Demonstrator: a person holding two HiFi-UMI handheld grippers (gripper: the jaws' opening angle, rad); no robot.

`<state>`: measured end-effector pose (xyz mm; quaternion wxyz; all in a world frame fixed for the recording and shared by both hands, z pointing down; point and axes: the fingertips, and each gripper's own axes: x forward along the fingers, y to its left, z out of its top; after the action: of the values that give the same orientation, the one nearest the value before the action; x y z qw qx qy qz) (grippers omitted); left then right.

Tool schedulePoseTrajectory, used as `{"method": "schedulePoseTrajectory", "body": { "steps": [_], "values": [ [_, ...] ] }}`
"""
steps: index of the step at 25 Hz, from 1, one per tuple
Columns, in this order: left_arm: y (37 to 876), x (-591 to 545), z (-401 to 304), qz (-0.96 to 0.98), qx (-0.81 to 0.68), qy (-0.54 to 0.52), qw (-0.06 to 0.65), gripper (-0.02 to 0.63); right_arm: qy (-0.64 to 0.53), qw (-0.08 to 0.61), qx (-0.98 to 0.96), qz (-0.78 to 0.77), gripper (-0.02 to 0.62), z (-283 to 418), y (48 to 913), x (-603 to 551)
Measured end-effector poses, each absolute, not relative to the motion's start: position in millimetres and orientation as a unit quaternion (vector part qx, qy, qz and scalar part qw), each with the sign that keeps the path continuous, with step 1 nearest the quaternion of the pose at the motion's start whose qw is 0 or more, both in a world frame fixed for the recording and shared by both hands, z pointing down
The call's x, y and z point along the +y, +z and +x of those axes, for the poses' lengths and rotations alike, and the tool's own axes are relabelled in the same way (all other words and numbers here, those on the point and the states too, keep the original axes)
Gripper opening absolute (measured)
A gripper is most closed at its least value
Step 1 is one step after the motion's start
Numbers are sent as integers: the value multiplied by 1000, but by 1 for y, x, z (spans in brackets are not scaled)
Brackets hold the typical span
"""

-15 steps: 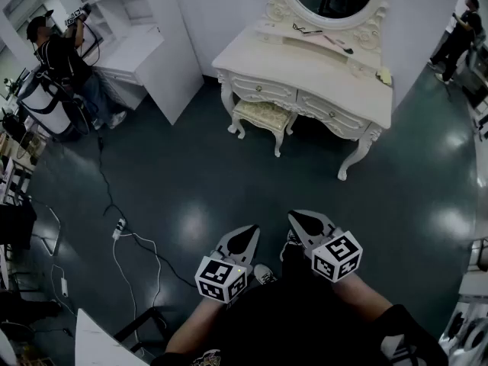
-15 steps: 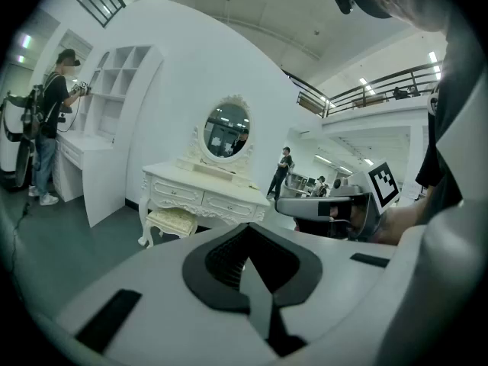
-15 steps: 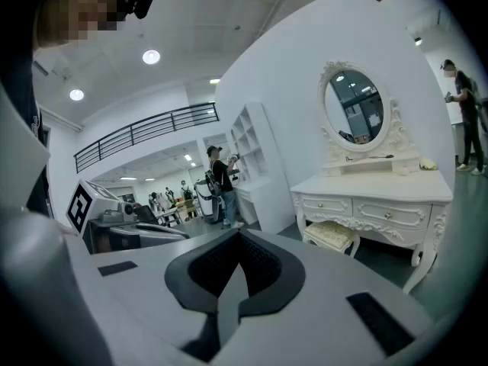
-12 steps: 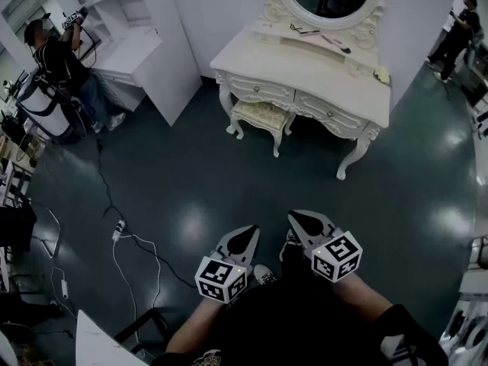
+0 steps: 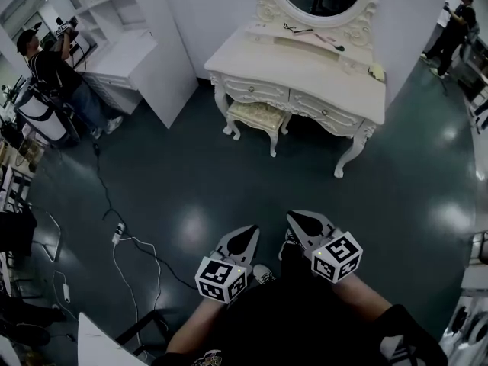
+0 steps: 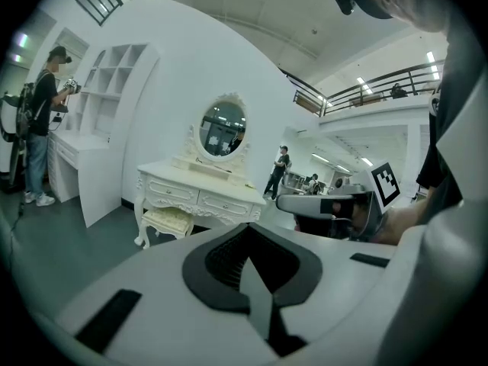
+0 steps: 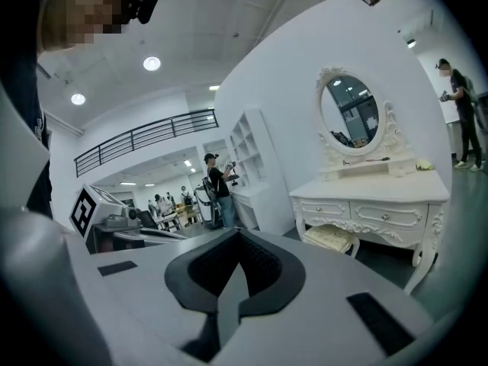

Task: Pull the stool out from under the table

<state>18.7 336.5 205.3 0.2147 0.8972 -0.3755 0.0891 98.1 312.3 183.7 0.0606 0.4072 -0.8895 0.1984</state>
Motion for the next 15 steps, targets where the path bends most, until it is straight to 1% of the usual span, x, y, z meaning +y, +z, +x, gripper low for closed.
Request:
{"method": "schedulePoseTrajectory", "body": {
  "steps": [15],
  "values": [
    [209, 325, 36, 899, -373, 95, 209, -3, 188, 70, -888, 414, 25, 118, 186, 306]
  ]
}}
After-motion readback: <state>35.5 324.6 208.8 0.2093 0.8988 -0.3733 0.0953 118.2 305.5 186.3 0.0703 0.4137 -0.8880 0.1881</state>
